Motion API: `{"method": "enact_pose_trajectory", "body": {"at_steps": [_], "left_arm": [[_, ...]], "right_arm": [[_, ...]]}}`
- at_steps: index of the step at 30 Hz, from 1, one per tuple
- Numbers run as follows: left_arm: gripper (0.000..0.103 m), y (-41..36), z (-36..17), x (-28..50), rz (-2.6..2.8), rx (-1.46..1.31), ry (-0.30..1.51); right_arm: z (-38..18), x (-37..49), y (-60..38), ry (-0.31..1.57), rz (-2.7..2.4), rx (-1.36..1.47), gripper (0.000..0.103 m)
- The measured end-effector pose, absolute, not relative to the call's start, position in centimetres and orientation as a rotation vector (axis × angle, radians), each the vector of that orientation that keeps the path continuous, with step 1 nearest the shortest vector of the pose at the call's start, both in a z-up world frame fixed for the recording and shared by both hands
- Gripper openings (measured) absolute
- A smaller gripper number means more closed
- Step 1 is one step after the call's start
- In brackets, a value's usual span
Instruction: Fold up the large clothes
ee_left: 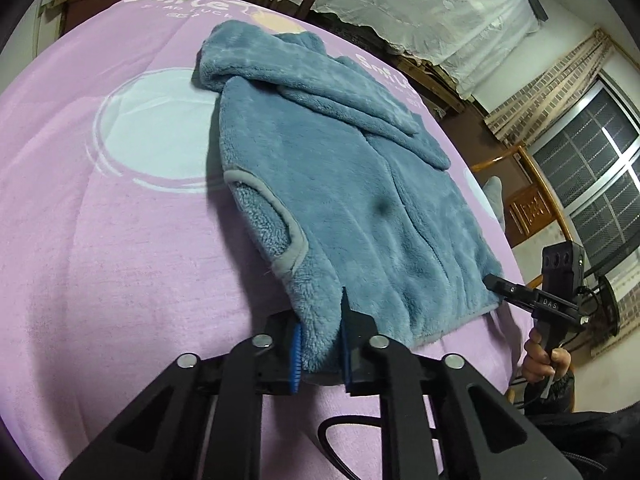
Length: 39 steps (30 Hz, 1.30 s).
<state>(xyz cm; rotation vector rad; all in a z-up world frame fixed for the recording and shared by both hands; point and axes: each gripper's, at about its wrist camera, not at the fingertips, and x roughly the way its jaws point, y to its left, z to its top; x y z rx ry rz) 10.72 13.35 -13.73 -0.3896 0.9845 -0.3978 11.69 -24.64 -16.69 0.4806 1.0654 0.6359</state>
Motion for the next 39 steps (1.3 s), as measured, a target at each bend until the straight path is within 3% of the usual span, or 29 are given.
{"method": "enact_pose_trajectory", "body": {"at_steps": [10,28,39], "left_arm": [[0.013,13.4,-10.6,10.9,-0.367,-0.352,0.880],[0.013,13.1,0.5,18.2,-0.293,-0.295,0.646],[0.013,14.7,-0.4,26.8,-0.157,-0.309,0.660]], "right_arm": [[-14.5,12.1,-25.7,0.995,0.686,0.547,0.016],[-3.8,19.1,-25.6,0.769,0.696,0.577,0.015],[-3.3,30.0,-24.4,0.735,0.608,0.659,0.015]]}}
